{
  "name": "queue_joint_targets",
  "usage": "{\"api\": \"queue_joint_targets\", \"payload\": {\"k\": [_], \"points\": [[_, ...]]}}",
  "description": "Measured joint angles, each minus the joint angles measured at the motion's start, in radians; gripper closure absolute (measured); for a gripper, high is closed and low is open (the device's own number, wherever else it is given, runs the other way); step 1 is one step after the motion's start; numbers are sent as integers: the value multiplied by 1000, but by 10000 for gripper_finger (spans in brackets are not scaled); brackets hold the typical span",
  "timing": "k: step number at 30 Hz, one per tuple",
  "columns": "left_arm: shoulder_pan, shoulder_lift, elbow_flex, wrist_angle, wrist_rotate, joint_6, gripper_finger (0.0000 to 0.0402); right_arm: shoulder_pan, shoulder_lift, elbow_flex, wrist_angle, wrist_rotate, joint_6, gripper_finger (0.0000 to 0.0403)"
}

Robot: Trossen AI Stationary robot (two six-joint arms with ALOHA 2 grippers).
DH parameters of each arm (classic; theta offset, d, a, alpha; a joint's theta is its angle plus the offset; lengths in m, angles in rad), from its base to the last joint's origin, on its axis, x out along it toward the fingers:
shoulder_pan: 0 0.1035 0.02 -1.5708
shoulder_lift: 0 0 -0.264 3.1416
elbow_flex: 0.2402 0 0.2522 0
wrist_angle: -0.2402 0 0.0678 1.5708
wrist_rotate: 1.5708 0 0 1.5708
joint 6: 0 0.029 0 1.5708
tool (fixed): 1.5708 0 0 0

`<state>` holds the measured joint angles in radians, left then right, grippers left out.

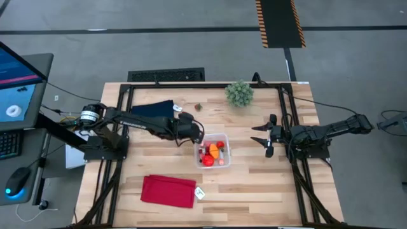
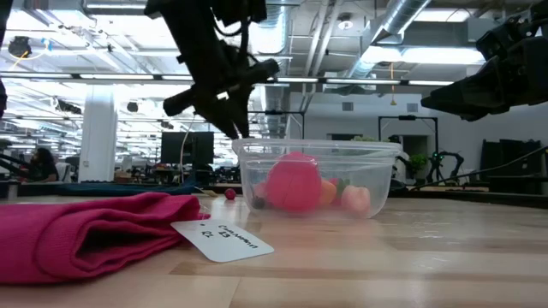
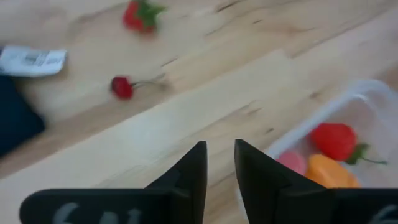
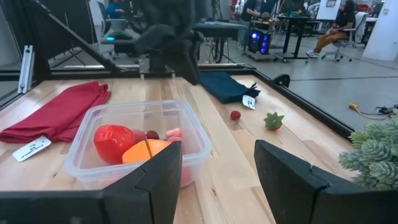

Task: Pick and placing Produce into tupperware
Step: Put the red strawberry into the transparent bin

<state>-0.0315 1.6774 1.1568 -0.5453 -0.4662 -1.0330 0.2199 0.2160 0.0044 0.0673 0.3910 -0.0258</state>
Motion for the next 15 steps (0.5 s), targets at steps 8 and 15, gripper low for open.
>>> {"api": "queue_joint_targets", "payload": {"k": [8,15], "points": [[159,-2,-1,-17,199,-1,335,0,0,0,0,0,0,179],[290,-2,-1,-30,372,-176,332,0,0,0,0,0,0,179]]}}
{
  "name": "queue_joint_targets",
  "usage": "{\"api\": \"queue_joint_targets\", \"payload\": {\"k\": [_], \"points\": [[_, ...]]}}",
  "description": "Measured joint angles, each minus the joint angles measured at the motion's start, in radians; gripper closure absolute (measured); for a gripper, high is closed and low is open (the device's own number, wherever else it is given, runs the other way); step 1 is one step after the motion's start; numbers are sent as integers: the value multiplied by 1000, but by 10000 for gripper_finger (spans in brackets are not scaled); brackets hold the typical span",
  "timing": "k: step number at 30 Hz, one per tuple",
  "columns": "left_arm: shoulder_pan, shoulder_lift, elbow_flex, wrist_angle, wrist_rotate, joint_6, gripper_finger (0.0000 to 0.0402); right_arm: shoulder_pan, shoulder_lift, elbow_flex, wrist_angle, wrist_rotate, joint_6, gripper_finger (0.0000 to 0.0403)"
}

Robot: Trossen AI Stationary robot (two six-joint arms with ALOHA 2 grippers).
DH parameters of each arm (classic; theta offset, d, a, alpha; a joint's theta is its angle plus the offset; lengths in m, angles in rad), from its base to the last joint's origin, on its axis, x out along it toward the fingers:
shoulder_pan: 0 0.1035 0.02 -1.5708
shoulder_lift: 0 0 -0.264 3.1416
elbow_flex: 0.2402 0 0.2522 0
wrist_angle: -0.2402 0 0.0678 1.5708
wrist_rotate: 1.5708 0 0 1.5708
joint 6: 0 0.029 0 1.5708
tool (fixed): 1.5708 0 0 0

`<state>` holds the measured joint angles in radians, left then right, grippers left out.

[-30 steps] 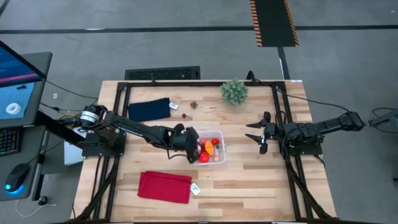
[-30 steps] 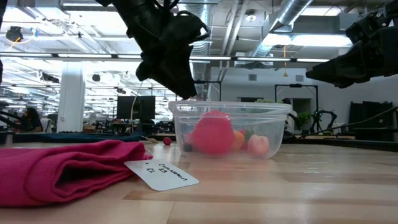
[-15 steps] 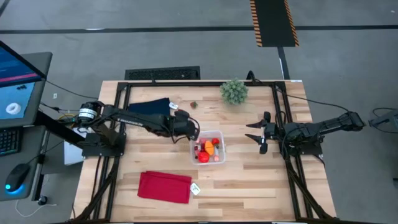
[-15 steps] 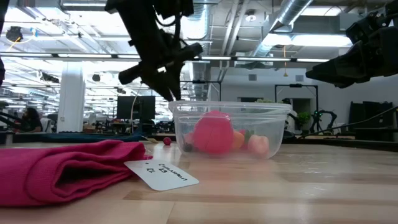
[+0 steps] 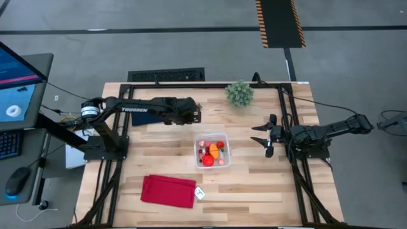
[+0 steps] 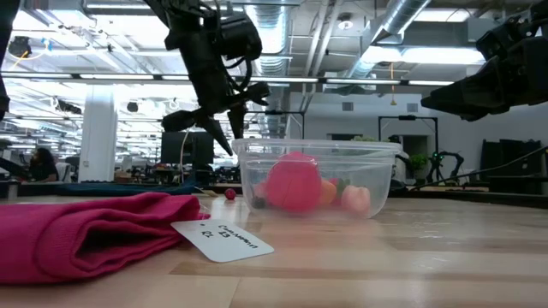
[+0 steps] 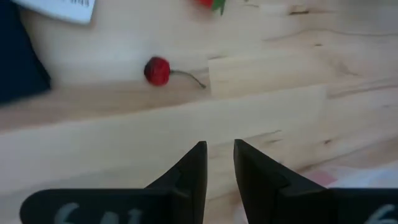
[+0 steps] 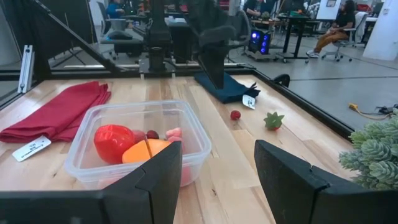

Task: Pick and placing Produce into tupperware
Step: Put the red strawberry into the transparent bin

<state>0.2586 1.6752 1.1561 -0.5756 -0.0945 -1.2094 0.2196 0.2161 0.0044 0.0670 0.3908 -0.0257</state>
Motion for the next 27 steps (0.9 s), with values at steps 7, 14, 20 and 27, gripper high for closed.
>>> {"api": "queue_joint_targets", "payload": {"k": [7,14,20,27], "points": [[31,0,0,24,108,-237,328,0,0,0,0,0,0,179],[31,40,0,31,97,-534,328,0,0,0,0,0,0,179],[36,96,0,106,99,-554,328,0,5,0,0,0,0,179],[41,143,0,116,114,-728,328,0,15,0,1,0,0,179]]}}
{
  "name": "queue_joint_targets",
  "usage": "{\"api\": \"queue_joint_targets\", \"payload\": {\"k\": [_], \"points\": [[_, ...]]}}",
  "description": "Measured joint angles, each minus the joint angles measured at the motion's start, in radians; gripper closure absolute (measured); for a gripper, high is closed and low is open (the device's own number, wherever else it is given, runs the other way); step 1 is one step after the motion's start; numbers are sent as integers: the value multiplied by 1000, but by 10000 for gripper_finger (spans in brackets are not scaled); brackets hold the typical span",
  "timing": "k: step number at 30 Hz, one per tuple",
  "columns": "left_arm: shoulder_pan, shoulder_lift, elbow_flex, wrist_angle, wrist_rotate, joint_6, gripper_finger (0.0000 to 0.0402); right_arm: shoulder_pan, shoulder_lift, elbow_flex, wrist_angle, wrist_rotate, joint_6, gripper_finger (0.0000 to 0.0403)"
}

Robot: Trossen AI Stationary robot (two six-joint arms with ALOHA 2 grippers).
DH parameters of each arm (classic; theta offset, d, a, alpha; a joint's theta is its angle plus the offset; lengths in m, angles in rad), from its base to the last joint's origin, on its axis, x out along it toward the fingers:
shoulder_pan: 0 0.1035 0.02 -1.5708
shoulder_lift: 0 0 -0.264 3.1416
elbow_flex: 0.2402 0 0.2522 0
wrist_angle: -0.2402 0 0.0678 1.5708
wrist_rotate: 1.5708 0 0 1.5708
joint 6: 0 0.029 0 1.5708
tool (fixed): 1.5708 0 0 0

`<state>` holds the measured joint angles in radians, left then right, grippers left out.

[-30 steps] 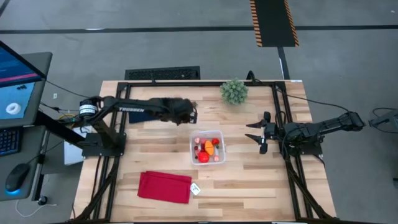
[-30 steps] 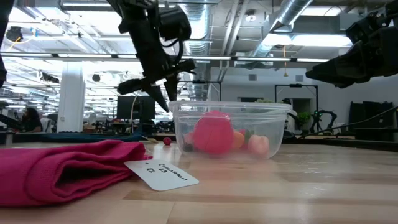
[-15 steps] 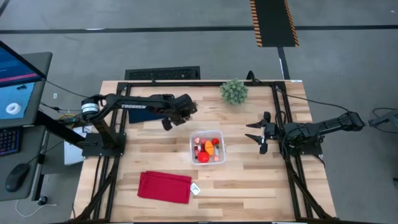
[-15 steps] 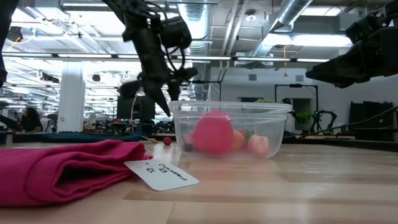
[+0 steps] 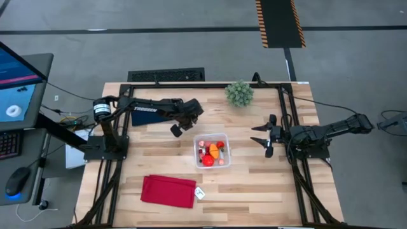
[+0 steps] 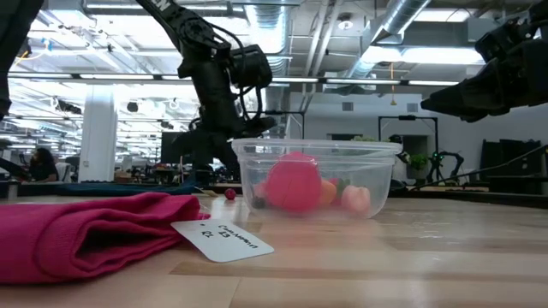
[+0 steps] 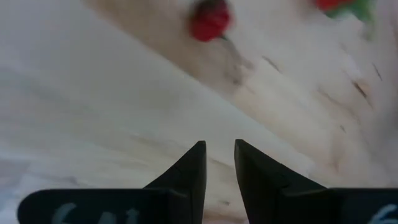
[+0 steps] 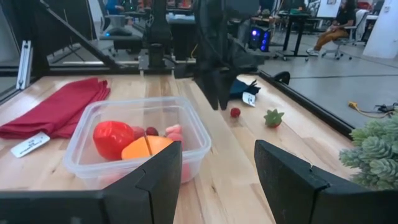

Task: Pick and placing Produce into tupperware
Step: Put the red strawberry into the transparent bin

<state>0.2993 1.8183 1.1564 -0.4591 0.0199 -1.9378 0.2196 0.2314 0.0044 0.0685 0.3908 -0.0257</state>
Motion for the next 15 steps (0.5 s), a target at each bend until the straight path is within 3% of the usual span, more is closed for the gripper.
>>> {"api": "queue_joint_targets", "payload": {"k": [3,9,15], "points": [[0,1,0,-26,-18,-66,328,0,0,0,-1,0,0,179],[0,1,0,-10,-104,26,328,0,0,0,-1,0,0,179],[7,17,0,-12,-156,-22,328,0,0,0,-1,0,0,179]]}}
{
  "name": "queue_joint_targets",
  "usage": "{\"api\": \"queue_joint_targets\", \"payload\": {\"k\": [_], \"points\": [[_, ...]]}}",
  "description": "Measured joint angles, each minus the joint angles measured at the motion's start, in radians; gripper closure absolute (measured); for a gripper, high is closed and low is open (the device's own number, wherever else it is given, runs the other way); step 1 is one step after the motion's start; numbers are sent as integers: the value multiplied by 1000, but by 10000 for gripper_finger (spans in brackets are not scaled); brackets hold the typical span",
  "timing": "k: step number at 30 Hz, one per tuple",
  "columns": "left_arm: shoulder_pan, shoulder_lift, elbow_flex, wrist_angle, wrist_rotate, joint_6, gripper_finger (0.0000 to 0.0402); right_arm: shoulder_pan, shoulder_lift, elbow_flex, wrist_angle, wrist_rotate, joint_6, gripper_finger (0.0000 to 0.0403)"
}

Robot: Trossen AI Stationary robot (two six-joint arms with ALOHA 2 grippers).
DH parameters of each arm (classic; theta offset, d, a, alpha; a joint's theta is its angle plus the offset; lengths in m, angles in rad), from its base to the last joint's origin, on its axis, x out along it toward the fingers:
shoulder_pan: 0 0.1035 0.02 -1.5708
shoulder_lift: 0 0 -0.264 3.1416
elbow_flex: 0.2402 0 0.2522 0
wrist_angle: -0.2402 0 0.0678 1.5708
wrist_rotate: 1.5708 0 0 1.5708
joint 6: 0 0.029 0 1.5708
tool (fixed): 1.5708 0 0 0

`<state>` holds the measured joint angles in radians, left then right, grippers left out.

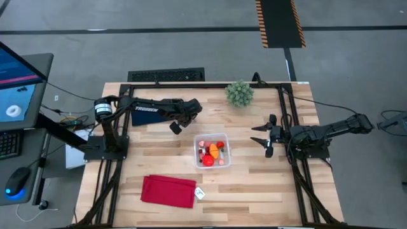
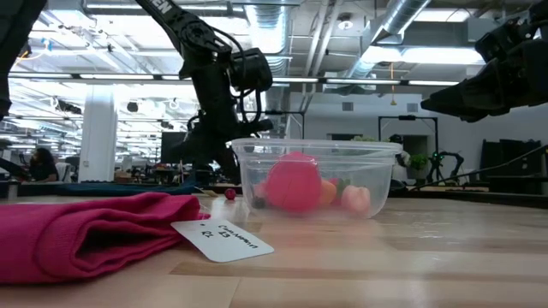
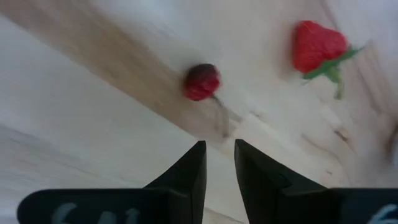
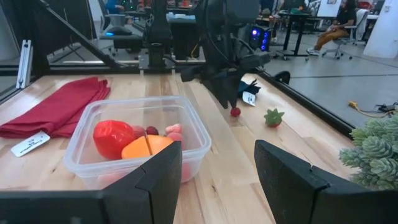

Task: Pick and placing Produce into tupperware
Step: Put the red strawberry into the transparent bin

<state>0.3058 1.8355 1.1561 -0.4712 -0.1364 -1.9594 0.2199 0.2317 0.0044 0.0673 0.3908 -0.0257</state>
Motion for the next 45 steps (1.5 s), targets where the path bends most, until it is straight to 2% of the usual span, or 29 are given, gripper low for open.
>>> {"api": "queue_joint_targets", "payload": {"k": [6,11,19,23,31,41,45], "points": [[4,0,1,10,5,9,323,0,0,0,0,0,0,179],[10,-1,0,-7,176,-19,299,0,0,0,0,0,0,179],[19,-1,0,-37,198,-40,285,0,0,0,0,0,0,179],[44,-1,0,-68,326,-63,283,0,0,0,0,0,0,179],[95,-1,0,-48,415,225,264,0,0,0,0,0,0,179],[158,-3,0,86,463,409,257,0,0,0,0,0,0,179],[186,-3,0,137,476,405,257,0,0,0,0,0,0,179]]}}
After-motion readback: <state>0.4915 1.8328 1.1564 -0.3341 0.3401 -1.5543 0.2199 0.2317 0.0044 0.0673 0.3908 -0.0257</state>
